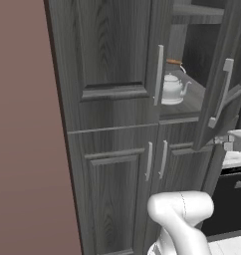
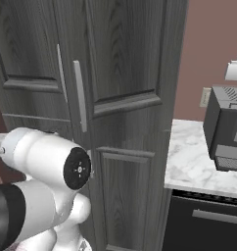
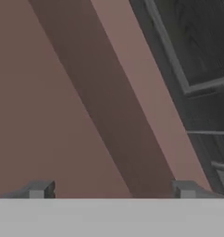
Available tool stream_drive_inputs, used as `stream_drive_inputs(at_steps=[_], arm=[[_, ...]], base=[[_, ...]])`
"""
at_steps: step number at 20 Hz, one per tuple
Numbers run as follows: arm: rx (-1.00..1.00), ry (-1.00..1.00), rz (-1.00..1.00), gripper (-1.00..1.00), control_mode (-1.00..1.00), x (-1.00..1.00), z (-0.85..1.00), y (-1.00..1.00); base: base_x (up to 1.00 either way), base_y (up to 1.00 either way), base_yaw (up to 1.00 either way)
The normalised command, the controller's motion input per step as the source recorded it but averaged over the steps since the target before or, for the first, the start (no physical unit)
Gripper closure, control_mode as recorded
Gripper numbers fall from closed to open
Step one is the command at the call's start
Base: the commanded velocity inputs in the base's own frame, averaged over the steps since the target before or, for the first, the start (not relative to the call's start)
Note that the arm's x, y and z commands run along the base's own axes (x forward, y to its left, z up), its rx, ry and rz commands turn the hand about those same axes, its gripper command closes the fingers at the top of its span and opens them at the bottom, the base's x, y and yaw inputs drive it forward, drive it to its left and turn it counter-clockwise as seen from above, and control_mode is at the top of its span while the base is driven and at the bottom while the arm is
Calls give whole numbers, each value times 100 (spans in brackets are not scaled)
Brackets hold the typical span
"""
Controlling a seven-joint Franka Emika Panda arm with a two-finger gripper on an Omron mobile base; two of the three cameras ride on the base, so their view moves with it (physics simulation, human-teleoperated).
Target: Open the cabinet, pick the kettle from the cabinet, and place it in the sink.
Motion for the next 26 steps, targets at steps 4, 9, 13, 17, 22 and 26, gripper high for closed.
stream_drive_inputs(at_steps=[4, 9, 13, 17, 22, 26], arm=[[2, 3, -26, -100, -100, 1, -14, 43], [6, 1, -34, -100, -100, 26, -19, 39], [15, 0, -29, -100, -100, 37, -25, 25], [27, -1, -30, -100, -100, 41, -35, 15], [32, -5, -32, -100, -100, 34, -35, 11], [31, 0, -41, -100, -100, 27, -31, 22]], base=[[0, 0, 0], [0, 0, 0], [0, 0, 0], [0, 0, 0], [0, 0, 0], [0, 0, 0]])
